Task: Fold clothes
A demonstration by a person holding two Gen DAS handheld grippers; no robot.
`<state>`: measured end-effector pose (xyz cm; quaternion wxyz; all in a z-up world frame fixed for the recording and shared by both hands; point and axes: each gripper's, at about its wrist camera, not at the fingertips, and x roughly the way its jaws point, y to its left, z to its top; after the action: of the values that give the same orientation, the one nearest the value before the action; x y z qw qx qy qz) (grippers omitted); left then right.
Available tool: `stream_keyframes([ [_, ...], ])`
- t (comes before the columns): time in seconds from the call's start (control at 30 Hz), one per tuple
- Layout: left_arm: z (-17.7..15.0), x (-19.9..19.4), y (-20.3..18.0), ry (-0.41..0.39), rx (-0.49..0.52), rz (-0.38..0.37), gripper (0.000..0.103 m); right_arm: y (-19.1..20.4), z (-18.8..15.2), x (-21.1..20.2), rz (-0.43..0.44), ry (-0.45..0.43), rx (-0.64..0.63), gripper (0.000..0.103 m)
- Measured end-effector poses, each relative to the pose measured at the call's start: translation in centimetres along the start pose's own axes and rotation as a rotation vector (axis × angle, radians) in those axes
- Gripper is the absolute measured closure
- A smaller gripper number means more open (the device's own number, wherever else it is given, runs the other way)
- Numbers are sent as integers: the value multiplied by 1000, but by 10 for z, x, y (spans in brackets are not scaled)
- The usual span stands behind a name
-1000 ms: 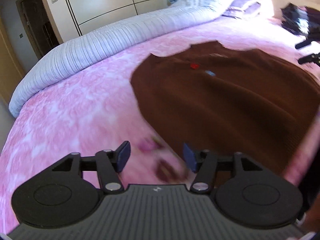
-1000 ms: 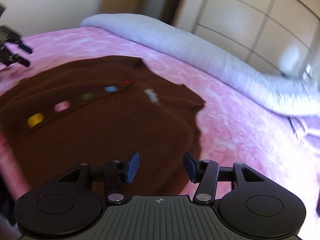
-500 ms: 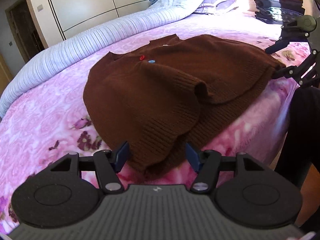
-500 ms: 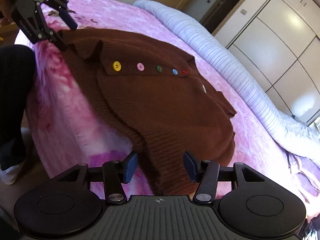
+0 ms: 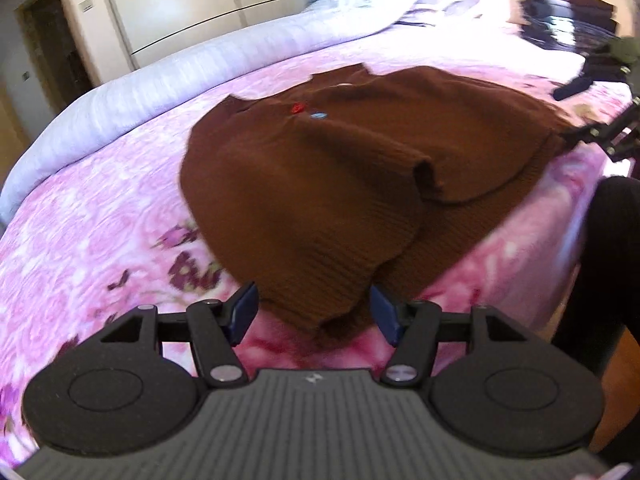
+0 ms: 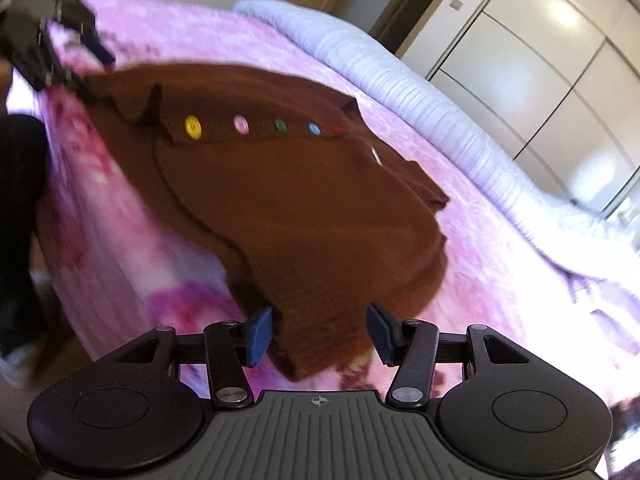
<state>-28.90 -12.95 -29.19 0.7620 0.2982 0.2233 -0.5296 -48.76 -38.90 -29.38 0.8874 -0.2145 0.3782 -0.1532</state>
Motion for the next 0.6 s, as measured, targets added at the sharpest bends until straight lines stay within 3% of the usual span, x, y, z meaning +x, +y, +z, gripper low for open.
stream_keyframes([
  [0.23,-2,7,-10,17,29,93,46,21,-1,14,-100,-21,-138,50],
  [0.3,-2,7,-14,25,71,167,66,21,-3,15,-136,-30,-157,51],
  [0.33,-1,8,-14,32,97,202,87,21,-5,16,-153,-34,-167,57],
  [0.37,0,7,-13,34,122,227,96,18,-5,16,-169,-32,-167,86],
  [0.4,2,5,-10,33,146,250,97,13,-6,14,-183,-25,-169,99],
  [0.5,9,-9,-2,16,225,284,98,-8,-10,1,-226,-15,-141,102],
  [0.6,11,-29,-6,-3,311,248,98,-27,-22,-18,-264,23,-115,102],
])
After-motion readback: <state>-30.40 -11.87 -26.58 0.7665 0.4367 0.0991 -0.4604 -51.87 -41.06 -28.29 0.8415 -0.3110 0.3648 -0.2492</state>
